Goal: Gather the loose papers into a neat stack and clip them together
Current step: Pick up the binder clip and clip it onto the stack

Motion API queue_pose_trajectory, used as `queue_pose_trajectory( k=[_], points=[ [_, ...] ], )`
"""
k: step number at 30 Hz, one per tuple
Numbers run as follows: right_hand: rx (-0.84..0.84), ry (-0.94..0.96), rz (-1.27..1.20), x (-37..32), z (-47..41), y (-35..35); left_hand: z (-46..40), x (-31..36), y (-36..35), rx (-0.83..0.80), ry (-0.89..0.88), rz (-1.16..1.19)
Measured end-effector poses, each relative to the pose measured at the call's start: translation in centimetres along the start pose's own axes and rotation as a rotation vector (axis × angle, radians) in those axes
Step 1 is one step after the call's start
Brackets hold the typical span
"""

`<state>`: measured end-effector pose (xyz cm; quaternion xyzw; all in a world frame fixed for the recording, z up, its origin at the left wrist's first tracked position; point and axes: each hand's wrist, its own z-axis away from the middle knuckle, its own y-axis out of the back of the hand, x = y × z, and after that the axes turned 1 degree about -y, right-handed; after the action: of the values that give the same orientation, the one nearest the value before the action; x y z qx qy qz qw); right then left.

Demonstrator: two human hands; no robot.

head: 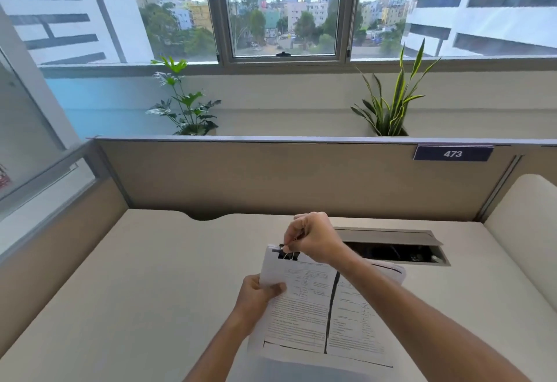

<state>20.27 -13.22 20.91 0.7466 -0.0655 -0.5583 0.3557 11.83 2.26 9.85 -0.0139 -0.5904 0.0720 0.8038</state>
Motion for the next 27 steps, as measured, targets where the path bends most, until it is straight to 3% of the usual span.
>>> queue_pose_trajectory(
  k=[15, 23, 25, 27],
  points=[
    [-0.133, 0.003, 0.009, -5.7, -2.0, -4.3, 2.7, 1.0, 5.2, 0.068, -0.060, 0.018],
    [-0.304, -0.158, -0.096, -5.9, -1.8, -3.3, 3.0, 1.2, 6.8, 0.065, -0.070, 0.062],
    [-0.230, -0.193, -0.114, -4.8, -1.1, -1.7, 3.0, 1.4, 7.5, 0.075, -0.074, 0.076],
    [-0.017, -0.205, -0.052, -2.9, 0.1, 0.1, 2.9, 1.6, 8.3, 0.090, -0.072, 0.094]
  ],
)
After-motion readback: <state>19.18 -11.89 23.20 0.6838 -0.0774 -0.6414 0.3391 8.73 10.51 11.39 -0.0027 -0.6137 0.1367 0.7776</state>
